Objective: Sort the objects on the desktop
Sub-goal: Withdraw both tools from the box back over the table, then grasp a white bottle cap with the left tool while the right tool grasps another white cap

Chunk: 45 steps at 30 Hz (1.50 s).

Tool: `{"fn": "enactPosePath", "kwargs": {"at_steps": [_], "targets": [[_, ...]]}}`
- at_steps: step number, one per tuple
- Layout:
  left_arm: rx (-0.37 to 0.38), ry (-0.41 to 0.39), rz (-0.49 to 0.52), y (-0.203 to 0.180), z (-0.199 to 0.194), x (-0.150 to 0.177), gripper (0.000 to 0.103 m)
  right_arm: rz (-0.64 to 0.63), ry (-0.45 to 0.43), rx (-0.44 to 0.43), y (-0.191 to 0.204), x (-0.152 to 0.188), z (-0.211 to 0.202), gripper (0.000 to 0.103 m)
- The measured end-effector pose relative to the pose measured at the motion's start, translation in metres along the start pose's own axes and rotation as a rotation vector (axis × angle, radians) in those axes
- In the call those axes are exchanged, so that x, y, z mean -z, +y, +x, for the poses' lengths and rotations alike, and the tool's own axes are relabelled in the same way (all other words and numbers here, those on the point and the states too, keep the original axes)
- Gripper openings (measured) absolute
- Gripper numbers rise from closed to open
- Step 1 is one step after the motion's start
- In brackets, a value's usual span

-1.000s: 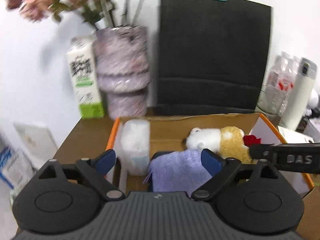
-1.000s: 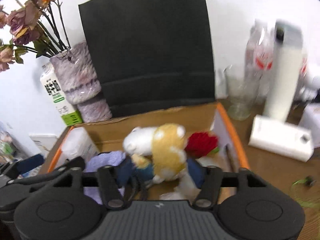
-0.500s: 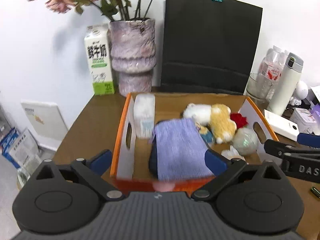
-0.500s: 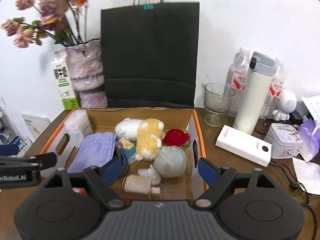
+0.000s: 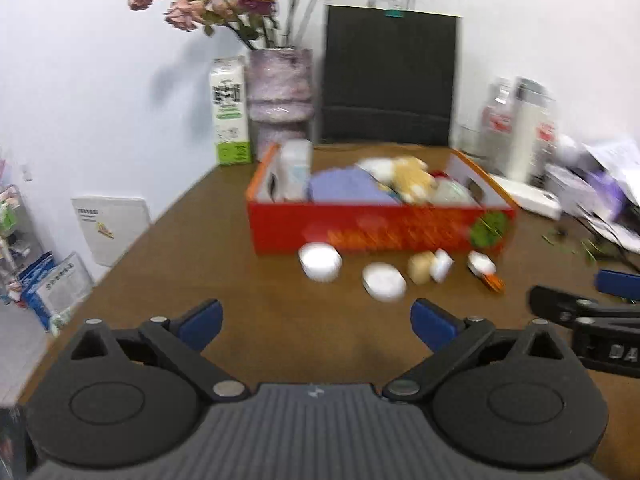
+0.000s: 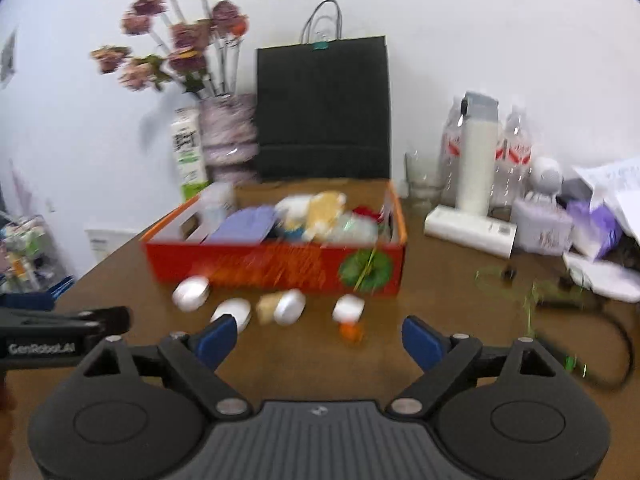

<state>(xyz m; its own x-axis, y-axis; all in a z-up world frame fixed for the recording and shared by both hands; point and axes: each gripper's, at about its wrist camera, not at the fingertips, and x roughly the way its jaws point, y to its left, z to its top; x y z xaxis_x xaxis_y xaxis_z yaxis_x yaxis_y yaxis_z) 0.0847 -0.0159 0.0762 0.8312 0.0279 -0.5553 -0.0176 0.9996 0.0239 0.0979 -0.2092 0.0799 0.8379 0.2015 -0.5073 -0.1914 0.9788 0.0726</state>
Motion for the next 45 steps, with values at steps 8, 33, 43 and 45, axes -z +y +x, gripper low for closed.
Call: {"fn": "enactPosePath", "kwargs": {"at_steps": [8, 33, 43, 45], "targets": [[-0.001, -0.039, 0.033, -0.016, -0.043, 0.064, 0.103, -0.02, -0.03, 0.054, 0.008, 0.07, -0.056, 0.089], [0.06, -0.019, 0.009, -0.006, -0.06, 0.092, 0.103, -0.102, -0.109, 0.016, 0.027, 0.098, -0.092, 0.09], [0.027, -0.012, -0.01, 0.005, -0.002, 0.044, 0.1, -0.053, -0.045, -0.049, 0.008, 0.058, -0.039, 0.084], [0.018, -0.016, -0.03, 0.009, 0.017, 0.029, 0.1, -0.061, -0.033, -0.06, 0.007, 0.047, -0.019, 0.083]]}}
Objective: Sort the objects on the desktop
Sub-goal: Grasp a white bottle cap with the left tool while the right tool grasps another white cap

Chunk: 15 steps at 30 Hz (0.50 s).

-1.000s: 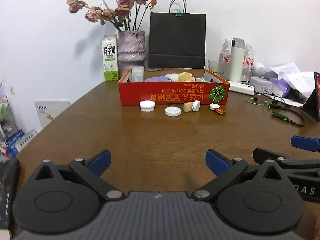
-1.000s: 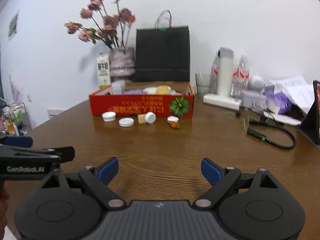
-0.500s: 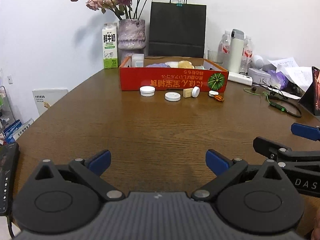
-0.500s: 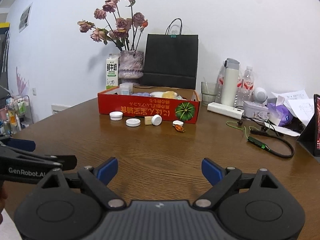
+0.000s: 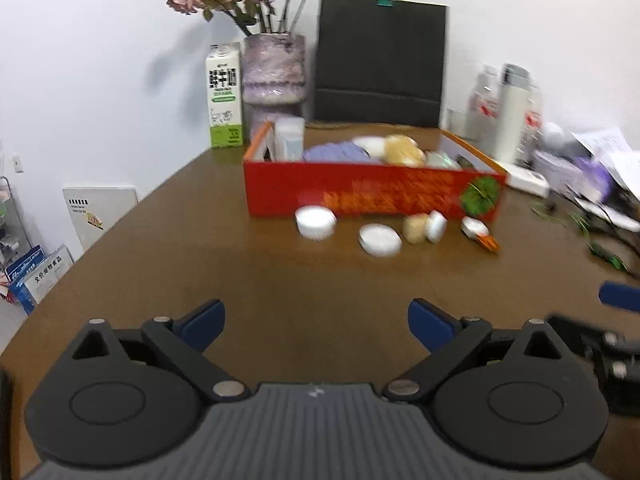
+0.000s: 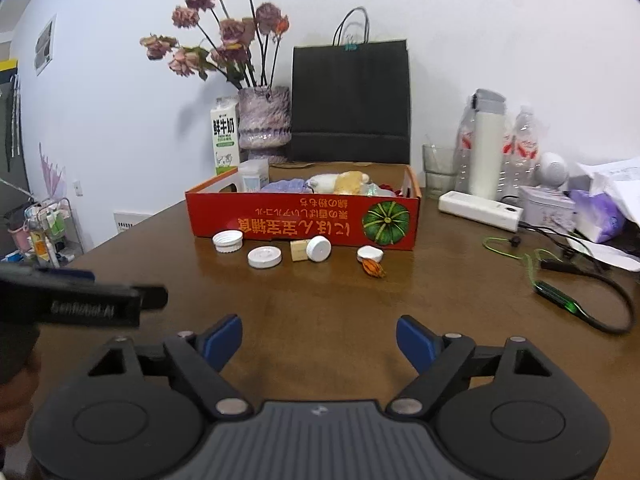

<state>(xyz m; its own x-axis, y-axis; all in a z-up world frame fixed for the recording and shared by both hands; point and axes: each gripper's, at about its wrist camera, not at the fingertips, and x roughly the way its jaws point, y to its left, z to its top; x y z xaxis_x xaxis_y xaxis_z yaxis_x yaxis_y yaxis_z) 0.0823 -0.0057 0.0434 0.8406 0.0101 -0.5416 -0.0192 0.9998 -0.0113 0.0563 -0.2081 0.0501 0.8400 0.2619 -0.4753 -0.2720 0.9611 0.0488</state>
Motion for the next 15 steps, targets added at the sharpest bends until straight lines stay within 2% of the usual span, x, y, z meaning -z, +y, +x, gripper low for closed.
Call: {"fn": "enactPosePath", "kwargs": {"at_steps": [4, 6, 8, 11, 13, 15], "targets": [[0.05, 0.007, -0.007, 0.006, 0.041, -0.03, 0.1, 0.001, 0.022, -0.024, -0.005, -0.022, 0.04, 0.078], [0.04, 0.006, 0.009, 0.005, 0.065, -0.042, 0.099, 0.006, 0.033, -0.039, -0.006, -0.032, 0.061, 0.07], [0.046, 0.027, 0.024, 0.006, 0.092, -0.049, 0.096, 0.008, 0.053, -0.053, -0.006, -0.043, 0.083, 0.067], [0.068, 0.101, 0.007, 0.01, 0.125, -0.056, 0.089, -0.019, 0.081, -0.067, -0.004, -0.054, 0.115, 0.066], [0.074, 0.11, -0.01, 0.013, 0.138, -0.058, 0.084, -0.05, 0.096, -0.065, -0.001, -0.058, 0.135, 0.065], [0.075, 0.115, -0.02, 0.013, 0.149, -0.06, 0.084, -0.067, 0.11, -0.068, 0.001, -0.06, 0.153, 0.065]]}}
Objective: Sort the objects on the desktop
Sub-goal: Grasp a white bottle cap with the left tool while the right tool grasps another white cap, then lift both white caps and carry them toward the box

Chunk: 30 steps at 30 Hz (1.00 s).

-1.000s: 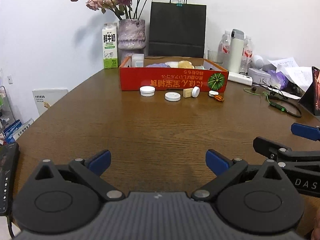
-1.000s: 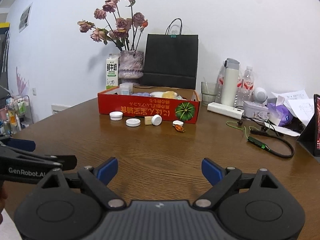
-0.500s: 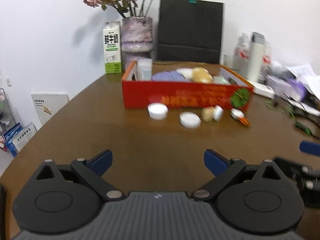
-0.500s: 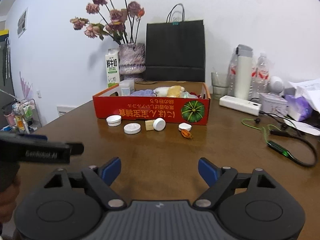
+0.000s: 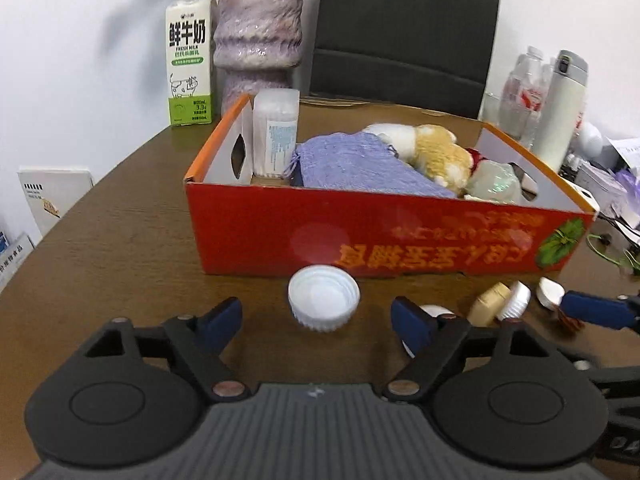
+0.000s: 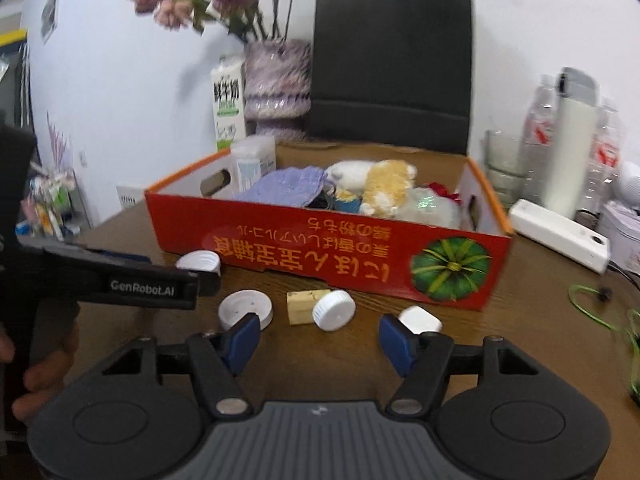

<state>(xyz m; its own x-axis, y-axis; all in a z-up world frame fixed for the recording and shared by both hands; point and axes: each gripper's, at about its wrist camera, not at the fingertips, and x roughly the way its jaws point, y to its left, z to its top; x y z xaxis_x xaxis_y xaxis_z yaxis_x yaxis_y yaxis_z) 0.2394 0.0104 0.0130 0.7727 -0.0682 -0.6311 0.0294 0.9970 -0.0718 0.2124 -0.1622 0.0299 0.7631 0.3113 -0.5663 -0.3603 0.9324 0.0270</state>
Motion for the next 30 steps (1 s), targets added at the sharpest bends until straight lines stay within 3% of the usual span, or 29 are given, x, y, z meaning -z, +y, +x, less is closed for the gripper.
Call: {"fn": "enactPosePath", "kwargs": {"at_steps": [5, 7, 9, 15, 20, 23, 30], "targets": [[-0.014, -0.004, -0.029, 0.005, 0.015, -0.006, 0.067, -0.045, 0.013, -0.003, 0.003, -0.007, 0.027, 0.063], [-0.021, -0.013, -0.033, 0.007, 0.016, -0.006, 0.058, -0.043, 0.012, -0.016, 0.003, -0.009, 0.032, 0.055], [-0.028, -0.017, -0.027, 0.006, 0.016, -0.007, 0.042, -0.041, 0.018, -0.023, 0.003, -0.012, 0.036, 0.037], [0.015, -0.005, -0.017, 0.001, 0.005, -0.006, 0.041, -0.028, 0.007, -0.02, 0.003, -0.012, 0.03, 0.036], [0.014, -0.061, -0.002, -0.009, -0.036, 0.002, 0.041, -0.018, -0.056, -0.006, 0.007, -0.011, -0.004, 0.036], [0.019, -0.051, -0.033, -0.013, -0.061, 0.014, 0.041, -0.006, -0.076, -0.013, 0.01, -0.003, -0.031, 0.036], [0.068, -0.029, -0.018, -0.027, -0.119, 0.057, 0.041, -0.05, 0.044, 0.0, 0.032, 0.052, -0.082, 0.036]]}}
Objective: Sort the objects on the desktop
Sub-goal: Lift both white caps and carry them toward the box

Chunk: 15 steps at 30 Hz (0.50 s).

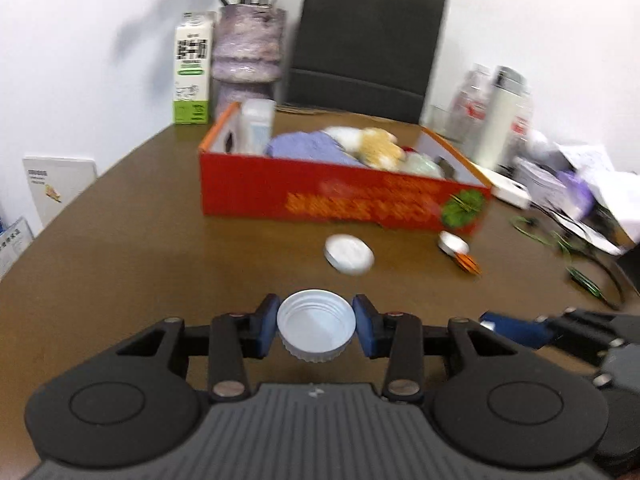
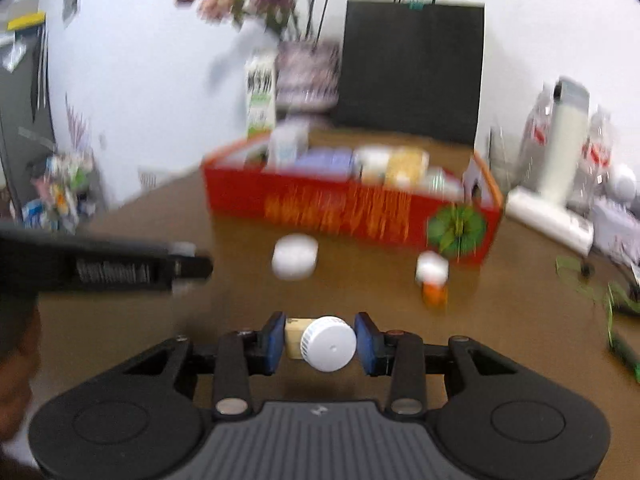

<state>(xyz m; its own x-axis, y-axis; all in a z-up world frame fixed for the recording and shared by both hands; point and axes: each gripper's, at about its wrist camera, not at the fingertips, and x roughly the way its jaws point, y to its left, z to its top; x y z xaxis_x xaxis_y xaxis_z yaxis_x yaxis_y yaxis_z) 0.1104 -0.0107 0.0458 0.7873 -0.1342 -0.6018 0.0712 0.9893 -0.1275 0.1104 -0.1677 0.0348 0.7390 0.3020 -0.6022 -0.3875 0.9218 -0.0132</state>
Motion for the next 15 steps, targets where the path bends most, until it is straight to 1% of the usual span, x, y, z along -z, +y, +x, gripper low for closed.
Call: {"fn": "enactPosePath", "kwargs": {"at_steps": [3, 5, 7, 8, 9, 11, 13, 15], "targets": [[0.026, 0.014, 0.025, -0.01, -0.02, 0.018, 0.041, -0.027, 0.042, 0.022, 0.012, 0.022, -0.021, 0.037], [0.047, 0.021, 0.05, -0.017, -0.031, 0.031, 0.041, -0.042, 0.04, 0.027, 0.017, 0.032, -0.033, 0.038], [0.053, 0.031, 0.073, -0.022, -0.038, 0.043, 0.041, -0.039, 0.044, 0.034, 0.019, 0.04, -0.04, 0.045], [0.058, 0.036, 0.08, -0.025, -0.041, 0.047, 0.041, -0.037, 0.047, 0.036, 0.019, 0.044, -0.042, 0.052], [0.061, 0.037, 0.088, -0.026, -0.044, 0.052, 0.041, -0.033, 0.045, 0.036, 0.018, 0.047, -0.045, 0.056], [0.061, 0.039, 0.112, -0.028, -0.05, 0.06, 0.041, -0.021, 0.04, 0.023, 0.016, 0.052, -0.051, 0.059], [0.056, 0.043, 0.118, -0.027, -0.052, 0.065, 0.041, 0.002, 0.039, 0.018, 0.012, 0.055, -0.053, 0.056], [0.058, 0.049, 0.116, -0.025, -0.053, 0.068, 0.041, 0.029, 0.037, 0.012, 0.006, 0.056, -0.053, 0.042]]}}
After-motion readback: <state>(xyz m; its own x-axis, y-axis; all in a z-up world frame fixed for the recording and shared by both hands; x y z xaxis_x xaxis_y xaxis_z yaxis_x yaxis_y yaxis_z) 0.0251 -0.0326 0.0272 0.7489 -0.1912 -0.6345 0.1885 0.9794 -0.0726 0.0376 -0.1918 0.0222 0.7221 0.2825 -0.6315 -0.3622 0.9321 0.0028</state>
